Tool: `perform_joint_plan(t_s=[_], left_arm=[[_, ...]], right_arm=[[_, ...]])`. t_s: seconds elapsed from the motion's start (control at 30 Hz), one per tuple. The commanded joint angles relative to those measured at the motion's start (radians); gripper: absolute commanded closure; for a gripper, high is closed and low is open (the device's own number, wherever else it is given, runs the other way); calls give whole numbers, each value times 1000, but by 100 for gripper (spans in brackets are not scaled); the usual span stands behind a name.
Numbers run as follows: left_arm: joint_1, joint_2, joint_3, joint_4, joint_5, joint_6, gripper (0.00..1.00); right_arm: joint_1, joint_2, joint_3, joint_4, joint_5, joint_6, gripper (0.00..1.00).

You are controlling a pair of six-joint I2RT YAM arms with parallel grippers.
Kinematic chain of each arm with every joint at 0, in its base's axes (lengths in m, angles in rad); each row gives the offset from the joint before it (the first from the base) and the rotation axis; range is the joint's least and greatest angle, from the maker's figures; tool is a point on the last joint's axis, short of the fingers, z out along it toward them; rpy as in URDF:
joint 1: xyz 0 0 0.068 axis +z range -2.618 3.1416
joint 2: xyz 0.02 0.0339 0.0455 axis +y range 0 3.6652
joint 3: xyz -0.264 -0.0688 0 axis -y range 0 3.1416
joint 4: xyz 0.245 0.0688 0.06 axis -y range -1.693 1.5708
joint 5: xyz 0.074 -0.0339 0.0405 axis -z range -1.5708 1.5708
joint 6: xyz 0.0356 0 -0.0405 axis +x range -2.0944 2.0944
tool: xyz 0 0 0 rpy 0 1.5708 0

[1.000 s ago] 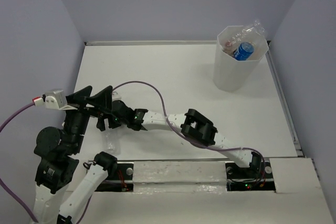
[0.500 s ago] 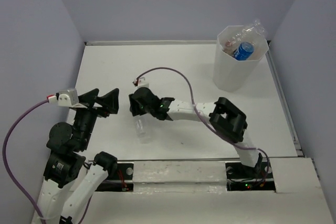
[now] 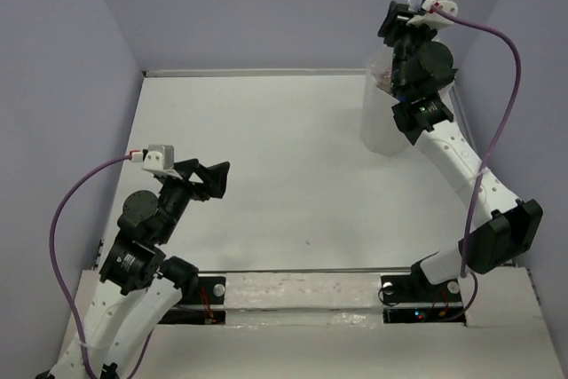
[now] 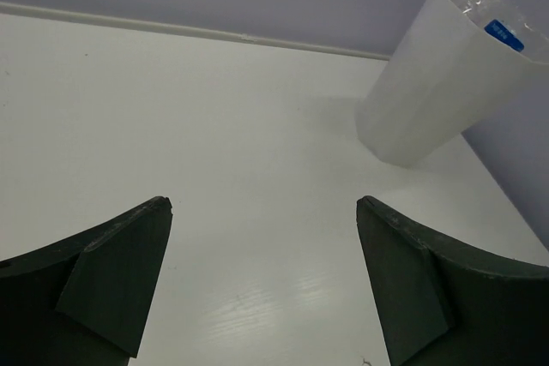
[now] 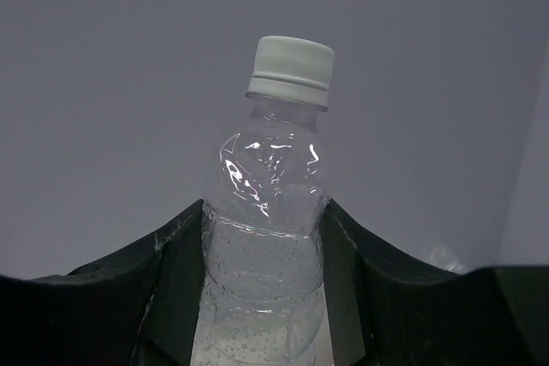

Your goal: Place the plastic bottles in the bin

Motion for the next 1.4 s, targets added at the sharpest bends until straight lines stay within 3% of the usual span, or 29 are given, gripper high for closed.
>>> perform_joint_plan(t_s=[0.0,0.17,0.33,0.6,0.73,0.8,0.83,0.93,1.03,1.37], left_arm=[[-13,-15,14,75,19,9,1],[-19,-18,15,70,13,12,1],[-22,-26,18,62,4,12,1],[-24,-21,18,65,5,12,1],[-24,-21,17,69,4,12,1],[-22,-21,18,69,1,13,1],[-22,-21,18,69,-1,15,1],[-24,-20,21,69,1,20,1],[-24,-9,29,64,-4,24,1],[-24,29,116,36,10,27,1]], right_arm=[[-75,90,66,242,19,-309,74],[-123,160,49,317,-13,-390,74],[-143,185,-83,442,6,-466,74],[-161,125,-261,473,27,-357,73],[-171,101,-273,398,38,-269,60],[-171,92,-262,336,62,-199,35],[-171,90,-256,316,62,-199,35],[-189,72,-227,220,82,-110,14],[-189,36,-199,115,76,-47,6],[-198,-108,-59,-170,3,56,0]])
